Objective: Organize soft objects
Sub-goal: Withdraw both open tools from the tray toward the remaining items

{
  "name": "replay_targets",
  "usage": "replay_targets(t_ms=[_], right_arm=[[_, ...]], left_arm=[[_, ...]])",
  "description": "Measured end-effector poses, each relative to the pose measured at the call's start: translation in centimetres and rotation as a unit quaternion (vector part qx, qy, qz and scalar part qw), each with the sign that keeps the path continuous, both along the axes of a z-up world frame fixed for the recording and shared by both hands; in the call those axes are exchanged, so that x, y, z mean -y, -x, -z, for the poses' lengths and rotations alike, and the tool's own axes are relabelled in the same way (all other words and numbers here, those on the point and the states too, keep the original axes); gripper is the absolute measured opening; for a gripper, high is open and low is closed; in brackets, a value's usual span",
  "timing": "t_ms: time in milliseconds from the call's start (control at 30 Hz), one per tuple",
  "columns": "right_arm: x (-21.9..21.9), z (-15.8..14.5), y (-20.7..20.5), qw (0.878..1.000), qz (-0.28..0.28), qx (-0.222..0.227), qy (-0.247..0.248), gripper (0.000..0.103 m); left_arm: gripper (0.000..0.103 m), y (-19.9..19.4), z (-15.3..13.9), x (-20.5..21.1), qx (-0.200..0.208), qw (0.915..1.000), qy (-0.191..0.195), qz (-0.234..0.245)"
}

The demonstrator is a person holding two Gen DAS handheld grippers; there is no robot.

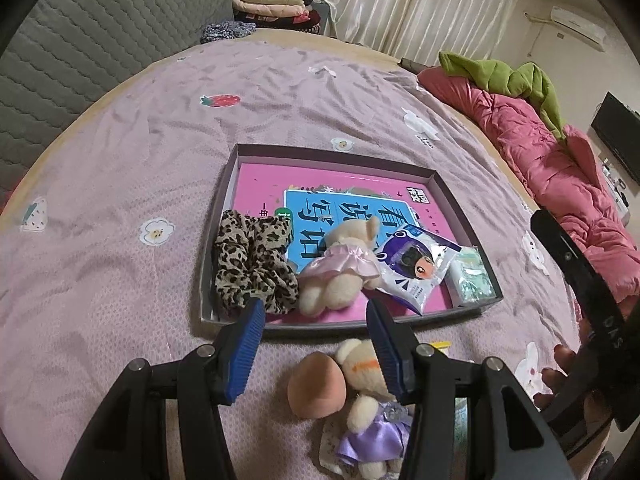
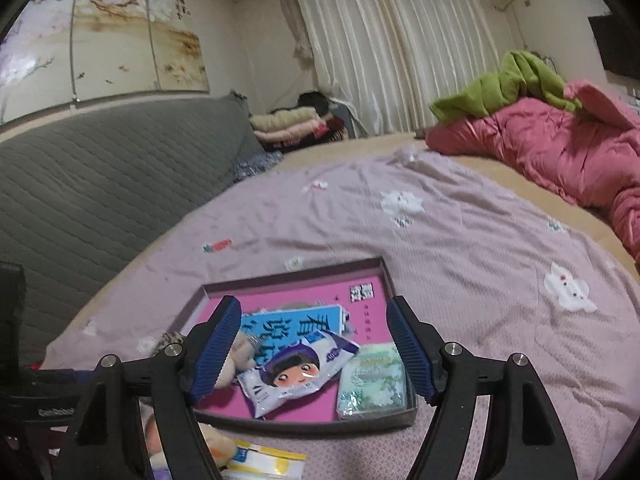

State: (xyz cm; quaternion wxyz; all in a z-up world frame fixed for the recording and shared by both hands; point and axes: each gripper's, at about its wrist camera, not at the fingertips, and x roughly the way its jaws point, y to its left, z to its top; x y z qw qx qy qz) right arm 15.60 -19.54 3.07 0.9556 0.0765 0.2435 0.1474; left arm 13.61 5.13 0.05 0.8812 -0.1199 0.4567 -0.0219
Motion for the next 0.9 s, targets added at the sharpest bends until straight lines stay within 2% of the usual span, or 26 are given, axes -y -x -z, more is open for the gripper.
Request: replay_targets(t_ms=[100,200,333,533,767,900], right_arm=[[-0.2,-0.4,0.7,1.0,-0.008,0.007,0.001,0.077],[-0.5,-0.7,1.6,1.0,-0.015,0.017,0.01,0.077],[-0.6,-1.1,2.5,1.0,-0.018,0.025,0.004,0.077],[-1.1,-1.1,4.6,0.999,-0.019,0.026,0.007,0.077],[-1.6,-0.6,7.1,0.998,-0.035,0.027,0.036,0.077],[-1.1,0.2,8.5,0.998,-0.04,0.013,0.046,0.077]], left_arm=[[0.053,0.5,0.0,-0.1,0.002,1.0,0.004,-0.005],[0.059,0.9,-0.1,-0.4,0.006,0.9999,0.003,-0.012],[0.059,1.5,-0.3,-0.9,0.007,0.9998,0.003,-0.017],[0.062,2.5,-0.9,-0.9,0.024,0.9993,-0.015,-0.025],[0.062,3.4,-1.4,0.1,0.029,0.9995,-0.015,-0.001],[0.062,4.0,-1.6,0.5,0.027,0.9993,-0.025,0.009]])
